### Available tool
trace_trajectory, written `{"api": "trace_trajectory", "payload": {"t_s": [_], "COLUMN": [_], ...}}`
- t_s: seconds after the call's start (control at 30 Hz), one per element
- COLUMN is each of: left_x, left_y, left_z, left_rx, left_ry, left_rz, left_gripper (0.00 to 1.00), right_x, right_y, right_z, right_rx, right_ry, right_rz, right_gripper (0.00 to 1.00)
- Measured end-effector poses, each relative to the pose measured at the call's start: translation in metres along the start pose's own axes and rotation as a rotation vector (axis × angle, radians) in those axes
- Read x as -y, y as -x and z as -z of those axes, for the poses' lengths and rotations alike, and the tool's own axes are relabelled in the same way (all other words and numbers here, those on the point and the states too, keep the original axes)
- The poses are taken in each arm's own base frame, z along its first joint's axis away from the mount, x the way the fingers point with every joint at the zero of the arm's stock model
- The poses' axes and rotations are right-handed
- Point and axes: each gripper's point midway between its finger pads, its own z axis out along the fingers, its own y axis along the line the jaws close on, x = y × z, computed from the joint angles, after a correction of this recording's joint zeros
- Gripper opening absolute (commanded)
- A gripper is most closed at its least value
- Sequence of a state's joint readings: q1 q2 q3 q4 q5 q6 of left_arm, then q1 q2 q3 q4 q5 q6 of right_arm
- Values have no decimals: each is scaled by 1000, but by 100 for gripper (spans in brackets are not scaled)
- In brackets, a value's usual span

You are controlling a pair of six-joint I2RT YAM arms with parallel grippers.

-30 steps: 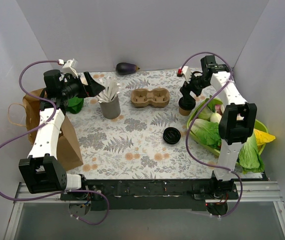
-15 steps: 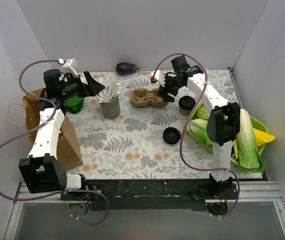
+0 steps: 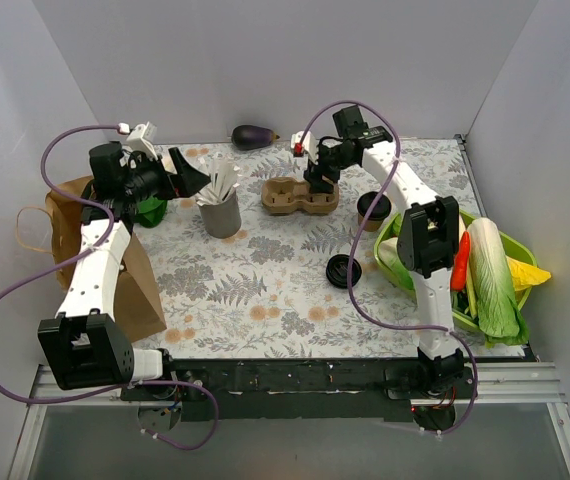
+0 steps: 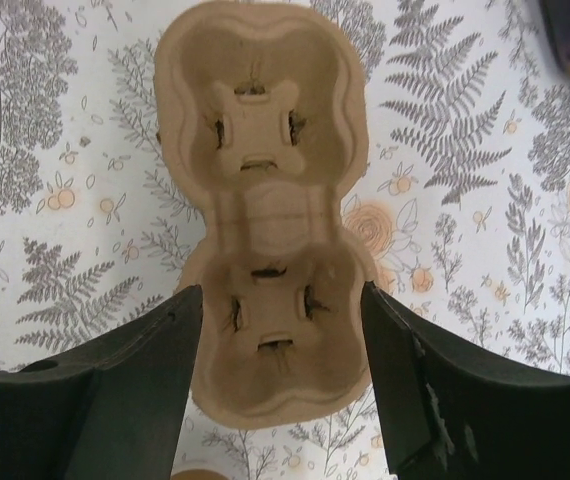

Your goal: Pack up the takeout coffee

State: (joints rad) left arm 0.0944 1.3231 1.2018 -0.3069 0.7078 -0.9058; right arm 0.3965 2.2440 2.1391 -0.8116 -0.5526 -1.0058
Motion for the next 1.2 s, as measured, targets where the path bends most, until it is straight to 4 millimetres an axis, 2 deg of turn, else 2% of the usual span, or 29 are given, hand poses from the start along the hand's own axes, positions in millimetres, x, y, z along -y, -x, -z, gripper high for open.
{"api": "trace_trajectory", "payload": {"t_s": [0.13, 0.4, 0.63, 0.83, 1.07, 1.2], "left_x": [-2, -1, -2, -3, -2, -2], "left_y": [-5, -10, -12, -16, -19, -19], "left_z": [0, 2, 2, 1, 3, 3], "left_rx": [-8, -12, -16, -23, -24, -24], "left_ry": [3, 4, 5, 6, 6, 6], "left_rz": [7, 11, 16, 27, 29, 28], "left_gripper": [97, 97, 97, 97, 97, 97], "right_x": [7, 13, 10, 17, 0, -7], "right_y": [9, 2, -26, -38, -59, -60], "right_z": [-8, -22, -31, -29, -27, -23], "right_rx": [52, 55, -18, -81, -157, -169], "right_ry": [4, -13, -34, -61, -16, 11], "right_rz": [3, -20, -8, 59, 134, 169], "right_gripper": [68, 65, 66, 66, 66, 66]}}
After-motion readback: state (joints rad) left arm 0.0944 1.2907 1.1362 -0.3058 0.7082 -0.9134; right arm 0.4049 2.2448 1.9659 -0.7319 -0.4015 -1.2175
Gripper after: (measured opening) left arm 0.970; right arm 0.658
